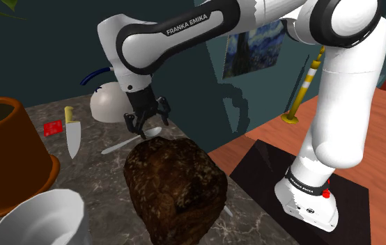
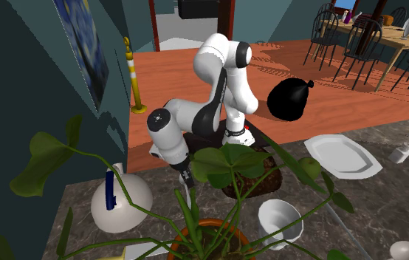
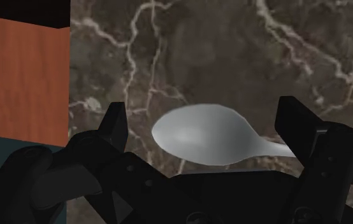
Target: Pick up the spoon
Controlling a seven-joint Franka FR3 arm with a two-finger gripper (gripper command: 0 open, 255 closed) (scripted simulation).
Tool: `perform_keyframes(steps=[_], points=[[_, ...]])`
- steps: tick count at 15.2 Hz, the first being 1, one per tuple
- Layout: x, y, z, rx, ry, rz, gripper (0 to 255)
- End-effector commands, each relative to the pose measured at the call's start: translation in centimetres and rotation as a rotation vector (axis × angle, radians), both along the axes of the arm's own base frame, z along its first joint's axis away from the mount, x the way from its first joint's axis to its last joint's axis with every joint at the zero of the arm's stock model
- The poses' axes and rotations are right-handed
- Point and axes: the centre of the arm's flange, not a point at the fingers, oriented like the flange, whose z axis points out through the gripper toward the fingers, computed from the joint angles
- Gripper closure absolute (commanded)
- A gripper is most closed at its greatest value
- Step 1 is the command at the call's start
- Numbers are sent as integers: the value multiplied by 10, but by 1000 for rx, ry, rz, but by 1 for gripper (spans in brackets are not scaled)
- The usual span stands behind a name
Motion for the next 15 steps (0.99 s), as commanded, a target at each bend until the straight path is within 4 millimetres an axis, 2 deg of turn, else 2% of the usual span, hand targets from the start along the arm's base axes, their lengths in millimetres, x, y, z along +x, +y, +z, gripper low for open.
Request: perform_keyframes(steps=[1,10,15], points=[[0,0,-2,0,0,0,255],[0,1,-2,0,0,0,255],[0,1,25,0,0,0,255]])
